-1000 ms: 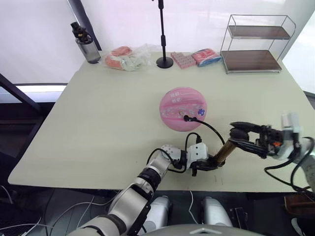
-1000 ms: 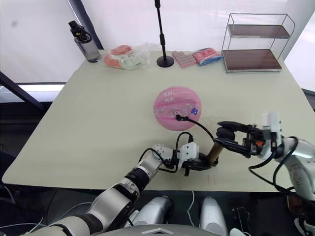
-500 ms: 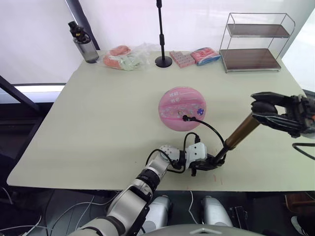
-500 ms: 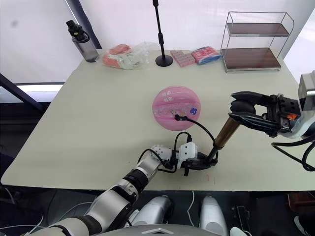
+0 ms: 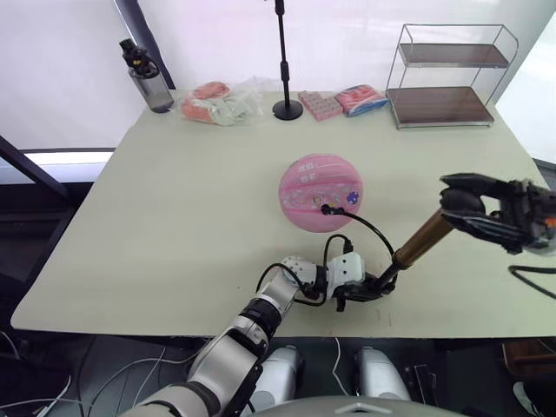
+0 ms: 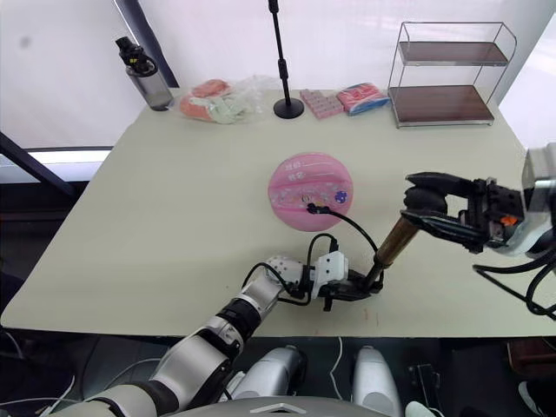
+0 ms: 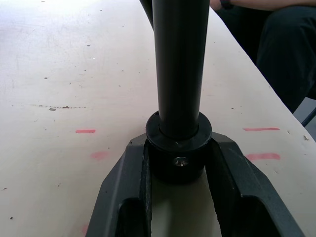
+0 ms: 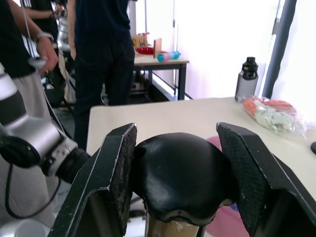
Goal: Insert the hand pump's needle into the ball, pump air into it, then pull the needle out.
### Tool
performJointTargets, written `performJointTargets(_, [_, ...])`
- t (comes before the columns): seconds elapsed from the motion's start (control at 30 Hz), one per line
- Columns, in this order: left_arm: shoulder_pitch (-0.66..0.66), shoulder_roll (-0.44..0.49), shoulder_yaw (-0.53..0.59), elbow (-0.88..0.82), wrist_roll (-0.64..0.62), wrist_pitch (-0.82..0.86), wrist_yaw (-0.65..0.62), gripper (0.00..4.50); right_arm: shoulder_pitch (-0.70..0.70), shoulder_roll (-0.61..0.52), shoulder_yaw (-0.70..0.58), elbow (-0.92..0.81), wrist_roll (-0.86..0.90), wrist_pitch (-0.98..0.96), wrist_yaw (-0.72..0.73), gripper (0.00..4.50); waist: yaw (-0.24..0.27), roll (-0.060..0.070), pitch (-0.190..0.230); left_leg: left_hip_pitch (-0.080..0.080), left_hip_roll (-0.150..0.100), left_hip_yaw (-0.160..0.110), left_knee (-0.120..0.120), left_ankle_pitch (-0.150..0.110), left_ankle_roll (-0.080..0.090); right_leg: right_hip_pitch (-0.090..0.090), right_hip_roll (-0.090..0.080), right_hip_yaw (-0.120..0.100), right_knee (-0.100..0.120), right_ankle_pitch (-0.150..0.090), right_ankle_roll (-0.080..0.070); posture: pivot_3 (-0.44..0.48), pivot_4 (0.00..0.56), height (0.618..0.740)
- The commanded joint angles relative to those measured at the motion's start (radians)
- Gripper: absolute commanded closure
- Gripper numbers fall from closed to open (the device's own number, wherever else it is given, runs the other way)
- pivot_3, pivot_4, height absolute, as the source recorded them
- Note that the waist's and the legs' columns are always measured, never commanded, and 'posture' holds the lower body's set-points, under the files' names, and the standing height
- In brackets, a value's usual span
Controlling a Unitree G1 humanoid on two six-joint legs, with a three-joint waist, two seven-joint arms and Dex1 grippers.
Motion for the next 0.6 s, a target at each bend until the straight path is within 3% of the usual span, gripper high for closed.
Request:
performJointTargets(0.03, [0.04, 0.02, -0.031, 0.041, 0.034, 0.023, -0.023, 3.41, 0.041, 0.018, 0.05, 0.016, -0.101, -0.044, 0.009, 2.4, 0.0, 0.0, 0.0, 0.0, 0.0, 0.0, 0.0, 0.0, 0.0, 0.0, 0.0, 0.0, 0.0, 0.0, 0.0, 0.0, 0.15, 0.736])
performJointTargets(0.3, [0.039, 0.026, -0.031, 0.034, 0.039, 0.026, -0.018, 3.41, 0.127, 0.127, 0.16, 0.097, -0.242, -0.193, 0.032, 2.4, 0.001, -0.001, -0.001, 0.0, 0.0, -0.001, 0.0, 0.0, 0.0, 0.0, 0.001, -0.001, 0.0, 0.0, 0.0, 0.0, 0.15, 0.736])
performJointTargets(0.6, [0.03, 0.036, -0.017, 0.031, 0.021, 0.043, -0.032, 3.41, 0.105, 0.199, 0.246, 0.264, -0.35, -0.333, 0.064, 2.4, -0.001, -0.001, -0.001, 0.0, 0.0, -0.001, 0.0, 0.001, -0.001, 0.0, 0.002, -0.001, 0.001, 0.0, 0.0, 0.0, 0.15, 0.736])
